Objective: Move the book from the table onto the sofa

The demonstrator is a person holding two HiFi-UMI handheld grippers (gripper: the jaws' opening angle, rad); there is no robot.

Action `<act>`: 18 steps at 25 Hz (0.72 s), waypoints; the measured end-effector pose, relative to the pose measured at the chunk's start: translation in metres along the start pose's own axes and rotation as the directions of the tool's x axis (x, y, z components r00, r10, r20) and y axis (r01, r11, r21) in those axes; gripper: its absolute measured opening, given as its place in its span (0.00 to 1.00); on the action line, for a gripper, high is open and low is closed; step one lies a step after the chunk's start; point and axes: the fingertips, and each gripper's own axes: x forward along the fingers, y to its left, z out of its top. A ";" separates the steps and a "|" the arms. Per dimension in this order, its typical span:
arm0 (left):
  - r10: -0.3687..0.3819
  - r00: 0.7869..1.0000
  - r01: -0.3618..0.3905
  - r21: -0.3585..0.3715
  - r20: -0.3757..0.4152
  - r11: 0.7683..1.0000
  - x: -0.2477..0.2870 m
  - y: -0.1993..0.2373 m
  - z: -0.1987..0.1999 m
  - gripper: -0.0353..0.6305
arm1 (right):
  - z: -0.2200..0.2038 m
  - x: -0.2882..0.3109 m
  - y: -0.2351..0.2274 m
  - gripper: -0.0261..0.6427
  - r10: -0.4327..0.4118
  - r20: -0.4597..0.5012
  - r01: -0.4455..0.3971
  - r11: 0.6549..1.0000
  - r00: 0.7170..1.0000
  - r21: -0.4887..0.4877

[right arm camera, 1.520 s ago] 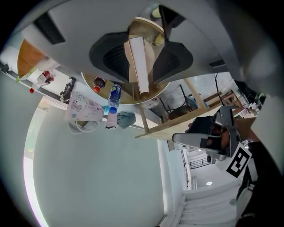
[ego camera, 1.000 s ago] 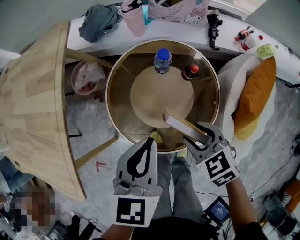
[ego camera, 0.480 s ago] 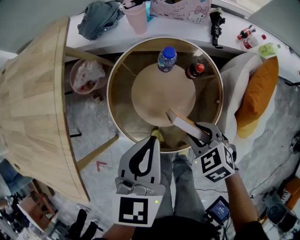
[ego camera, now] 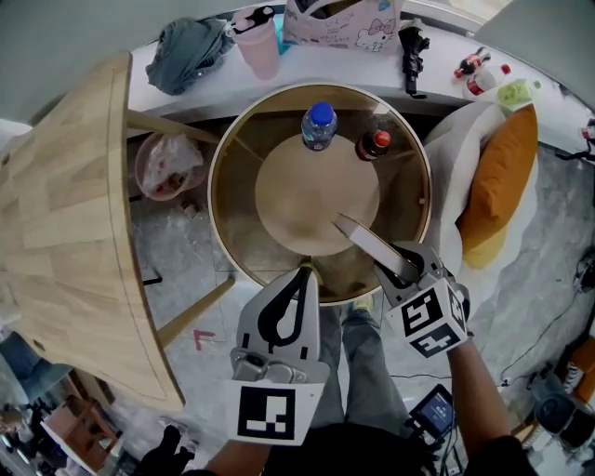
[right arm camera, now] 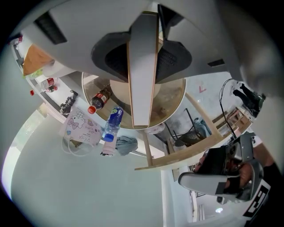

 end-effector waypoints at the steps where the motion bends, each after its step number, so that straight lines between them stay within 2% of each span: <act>1: -0.007 1.000 0.007 0.004 0.001 1.000 0.000 -0.001 0.002 0.06 | 0.001 -0.005 -0.001 0.26 -0.004 0.005 0.004 1.000 1.000 0.011; 11: -0.100 0.994 0.096 0.073 0.052 0.993 0.000 -0.043 0.049 0.06 | 0.011 -0.074 -0.023 0.26 -0.088 0.053 0.080 0.988 0.995 0.132; 18: -0.210 0.974 0.195 0.164 0.081 0.967 -0.008 -0.100 0.087 0.06 | 0.013 -0.146 -0.039 0.26 -0.144 0.111 0.110 0.958 0.983 0.266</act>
